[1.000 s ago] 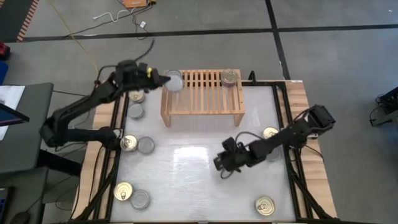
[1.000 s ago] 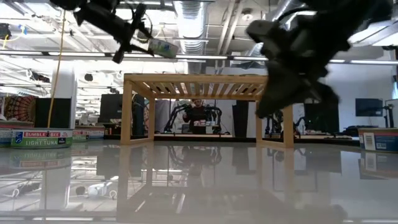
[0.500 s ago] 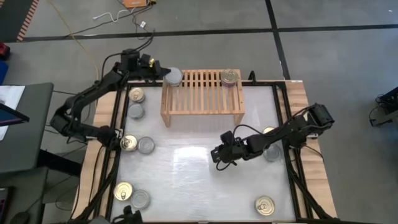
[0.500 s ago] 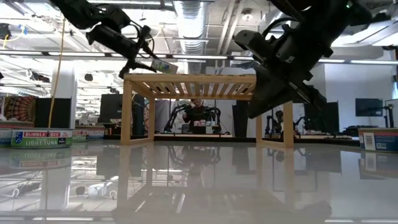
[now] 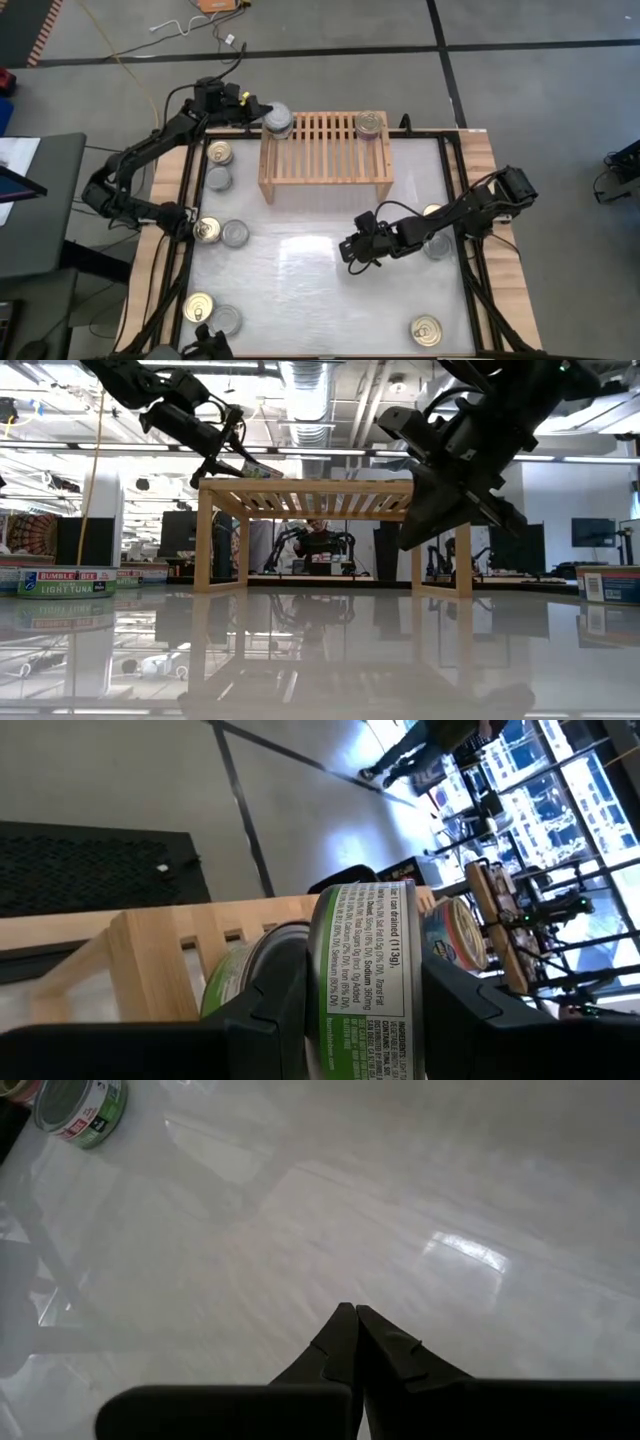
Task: Stack canned seafood by type on shelf
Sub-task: Stack the green tuna can on top of the green tuna can on the shelf
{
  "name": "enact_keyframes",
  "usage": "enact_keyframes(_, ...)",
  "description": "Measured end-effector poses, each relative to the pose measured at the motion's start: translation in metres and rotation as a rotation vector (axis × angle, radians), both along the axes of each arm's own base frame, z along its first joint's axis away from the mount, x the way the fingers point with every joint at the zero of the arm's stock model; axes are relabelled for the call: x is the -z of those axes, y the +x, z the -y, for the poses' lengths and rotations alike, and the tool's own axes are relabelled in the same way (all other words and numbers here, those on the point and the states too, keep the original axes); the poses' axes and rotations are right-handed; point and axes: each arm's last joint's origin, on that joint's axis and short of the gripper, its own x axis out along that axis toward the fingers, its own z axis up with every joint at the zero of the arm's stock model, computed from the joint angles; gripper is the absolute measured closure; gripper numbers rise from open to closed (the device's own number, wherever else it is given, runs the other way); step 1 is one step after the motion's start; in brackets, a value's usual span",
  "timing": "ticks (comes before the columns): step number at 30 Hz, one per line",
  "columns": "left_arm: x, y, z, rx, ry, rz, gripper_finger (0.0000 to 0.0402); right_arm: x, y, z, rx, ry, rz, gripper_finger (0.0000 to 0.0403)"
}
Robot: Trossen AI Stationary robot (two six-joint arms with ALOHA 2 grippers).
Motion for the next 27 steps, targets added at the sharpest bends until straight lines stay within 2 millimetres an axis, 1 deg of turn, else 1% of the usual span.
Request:
enact_keyframes(4, 0.0005, 0.0004, 0.0005, 0.003, -0.003, -0.005, 0.0272, 0.0, 0.0004, 0.0016, 0.006, 0.0, 0.0, 0.0372)
enact_keyframes(10, 0.0016, 0.0043, 0.0039, 0.022, -0.003, -0.019, 0.0247, 0.0, 0.0005, 0.0019, 0.006, 0.0, 0.0, 0.0372)
enact_keyframes(21, 0.0012, 0.0058, 0.0048, 0.04, 0.046, -0.047, 0.0242, 0.0, 0.0005, 0.002, 0.007, 0.0, 0.0, 0.0372)
enact_keyframes(27, -0.0009, 0.0077, 0.0046, 0.055, 0.114, -0.06, 0.024, 0.0, 0.0004, 0.0019, 0.006, 0.0, -0.001, 0.0372)
